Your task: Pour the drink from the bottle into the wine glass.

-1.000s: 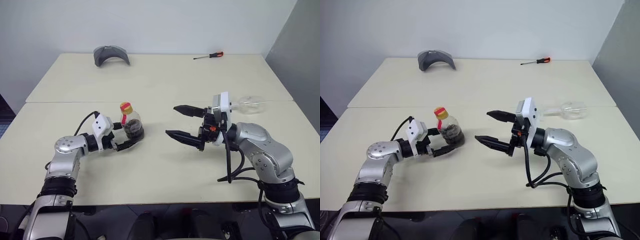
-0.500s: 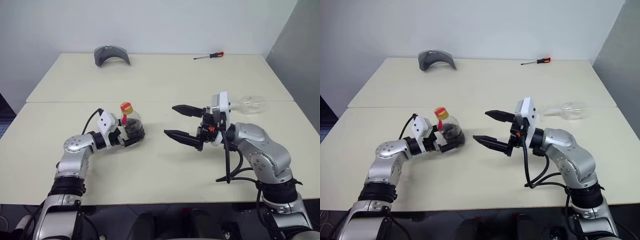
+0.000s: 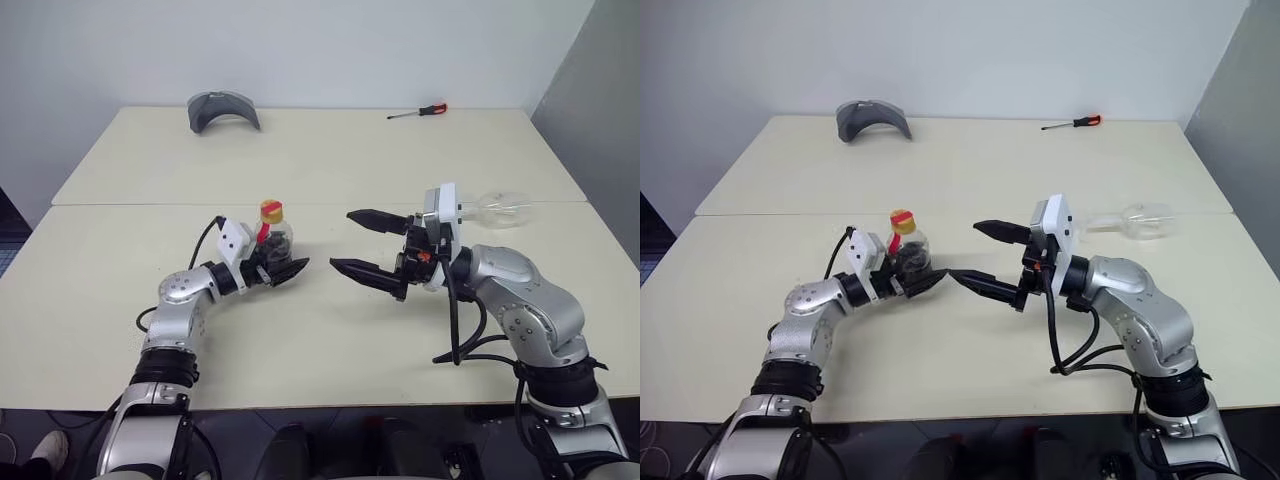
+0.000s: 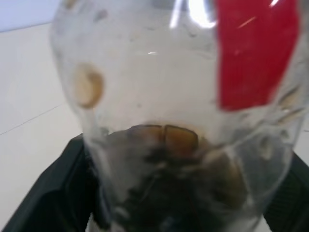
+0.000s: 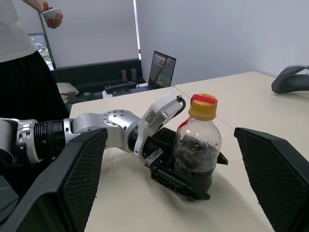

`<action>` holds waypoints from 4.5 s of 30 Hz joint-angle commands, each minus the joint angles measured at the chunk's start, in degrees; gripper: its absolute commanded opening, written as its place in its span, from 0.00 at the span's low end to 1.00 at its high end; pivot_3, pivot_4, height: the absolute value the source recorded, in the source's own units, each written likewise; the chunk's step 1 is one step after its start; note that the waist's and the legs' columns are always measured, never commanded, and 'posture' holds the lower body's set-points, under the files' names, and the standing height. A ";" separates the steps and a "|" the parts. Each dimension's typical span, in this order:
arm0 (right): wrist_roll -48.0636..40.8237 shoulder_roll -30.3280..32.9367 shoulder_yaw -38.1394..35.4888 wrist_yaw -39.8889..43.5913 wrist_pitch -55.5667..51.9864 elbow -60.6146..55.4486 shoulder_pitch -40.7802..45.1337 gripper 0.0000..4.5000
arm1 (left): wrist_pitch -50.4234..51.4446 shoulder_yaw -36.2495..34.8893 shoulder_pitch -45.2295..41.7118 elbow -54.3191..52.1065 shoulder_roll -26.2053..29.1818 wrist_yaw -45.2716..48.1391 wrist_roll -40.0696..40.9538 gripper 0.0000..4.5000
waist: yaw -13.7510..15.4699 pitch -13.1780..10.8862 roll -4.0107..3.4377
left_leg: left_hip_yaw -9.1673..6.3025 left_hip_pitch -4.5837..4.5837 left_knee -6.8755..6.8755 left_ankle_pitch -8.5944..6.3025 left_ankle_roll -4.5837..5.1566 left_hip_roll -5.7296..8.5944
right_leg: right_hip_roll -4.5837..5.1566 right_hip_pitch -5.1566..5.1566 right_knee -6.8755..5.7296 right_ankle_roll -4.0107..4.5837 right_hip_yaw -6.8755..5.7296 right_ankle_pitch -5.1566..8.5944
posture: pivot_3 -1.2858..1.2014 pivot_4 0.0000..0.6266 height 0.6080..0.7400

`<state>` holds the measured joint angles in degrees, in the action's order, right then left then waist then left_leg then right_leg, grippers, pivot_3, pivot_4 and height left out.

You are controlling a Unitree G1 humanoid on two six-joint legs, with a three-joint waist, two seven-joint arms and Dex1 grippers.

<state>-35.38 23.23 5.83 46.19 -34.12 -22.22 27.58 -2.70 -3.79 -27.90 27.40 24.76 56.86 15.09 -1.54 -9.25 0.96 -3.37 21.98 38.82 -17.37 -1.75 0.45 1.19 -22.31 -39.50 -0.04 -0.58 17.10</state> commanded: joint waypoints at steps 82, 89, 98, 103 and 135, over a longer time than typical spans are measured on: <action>2.24 -11.03 1.40 0.51 -2.79 14.50 22.97 0.24 | 18.61 2.28 -1.35 -28.88 3.23 0.32 8.43 0.26 | -0.14 -0.03 -0.02 | 0.00 0.03 -0.04 0.02 -0.04 -0.01 | 0.00 -0.04 0.04 0.01 0.03 0.00 | 0.52 0.24 1.00; 1.01 -9.07 4.52 22.40 4.72 21.90 28.13 0.24 | 28.90 2.34 5.47 -45.67 8.51 2.89 17.06 0.23 | -0.37 -0.14 -0.17 | 0.01 0.01 -0.09 0.00 -0.01 -0.02 | 0.00 -0.04 0.09 0.01 0.05 0.00 | 0.52 0.24 1.00; 5.02 -11.39 7.68 34.32 13.88 33.21 33.21 0.24 | 36.00 1.43 8.77 -54.54 9.55 -0.20 22.49 0.20 | -0.29 -0.19 -0.22 | -0.02 -0.03 -0.06 0.01 -0.01 -0.02 | 0.00 0.00 0.07 0.01 0.03 0.00 | 0.52 0.24 1.00; 4.83 -10.99 6.39 33.43 12.68 34.19 33.70 0.24 | 35.55 1.15 9.79 -54.28 9.74 -0.89 22.28 0.20 | -0.19 -0.20 -0.23 | -0.04 -0.02 -0.05 0.03 -0.05 -0.02 | 0.00 -0.01 0.08 0.01 0.03 0.00 | 0.52 0.24 1.00; -3.28 -3.37 -5.04 6.06 -7.69 13.13 22.96 0.77 | 26.01 3.22 0.50 -37.33 7.27 0.45 15.03 0.17 | -0.11 -0.25 -0.26 | 0.01 0.04 -0.07 0.01 -0.04 -0.01 | 0.02 -0.03 0.14 0.01 0.04 0.00 | 0.52 0.24 1.00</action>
<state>-37.23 20.55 2.24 53.39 -41.88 -6.82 49.01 25.18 -0.20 -25.65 -8.96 32.24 56.97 30.09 -1.65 -9.50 0.70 -3.36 22.02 38.74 -17.35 -1.79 0.43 1.21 -22.34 -39.37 -0.03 -0.54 17.09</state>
